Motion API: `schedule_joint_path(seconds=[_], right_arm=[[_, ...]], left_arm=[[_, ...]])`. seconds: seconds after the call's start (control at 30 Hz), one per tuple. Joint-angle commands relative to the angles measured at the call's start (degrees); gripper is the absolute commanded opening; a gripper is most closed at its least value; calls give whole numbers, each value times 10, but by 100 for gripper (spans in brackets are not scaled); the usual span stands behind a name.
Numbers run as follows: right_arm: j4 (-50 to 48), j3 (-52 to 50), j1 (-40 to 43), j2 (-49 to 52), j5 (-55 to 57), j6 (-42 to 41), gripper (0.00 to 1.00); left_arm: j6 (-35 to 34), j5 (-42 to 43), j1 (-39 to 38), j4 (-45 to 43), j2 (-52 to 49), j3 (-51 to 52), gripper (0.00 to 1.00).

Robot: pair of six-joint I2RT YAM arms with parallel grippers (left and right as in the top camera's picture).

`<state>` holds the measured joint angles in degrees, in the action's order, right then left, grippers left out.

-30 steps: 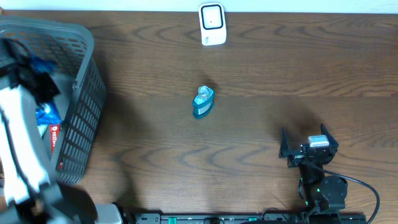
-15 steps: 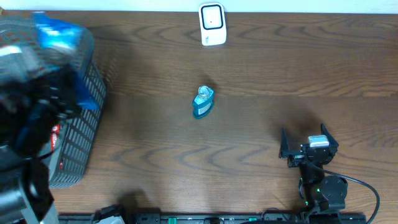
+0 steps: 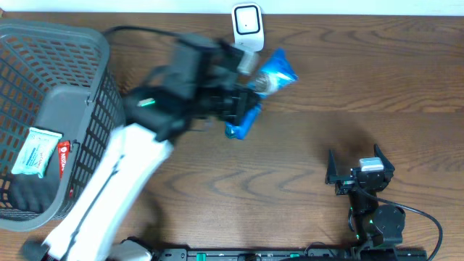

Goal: Scan the item barcode
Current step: 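Carry Oreo pack with left gripper over to the scanner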

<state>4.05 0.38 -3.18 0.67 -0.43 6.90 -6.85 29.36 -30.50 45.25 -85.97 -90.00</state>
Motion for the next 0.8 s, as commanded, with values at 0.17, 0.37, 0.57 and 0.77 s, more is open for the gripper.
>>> schedule_joint_path(seconds=[0.17,0.37,0.57,0.77], right_arm=[[2,0,2,-3,1,-4,99],[2,0,2,-3,1,-4,99],[2,0,2,-3,1,-4,99],[2,0,2,-3,1,-4,99]], left_arm=[[-136,-177,-101,-64,-204,4,7],[-190,-185,-131,-120,-312,4,7],[-189,-186,-147,-141,-358,4,52],[-187,-187,-149,-141,-351,-3,76]])
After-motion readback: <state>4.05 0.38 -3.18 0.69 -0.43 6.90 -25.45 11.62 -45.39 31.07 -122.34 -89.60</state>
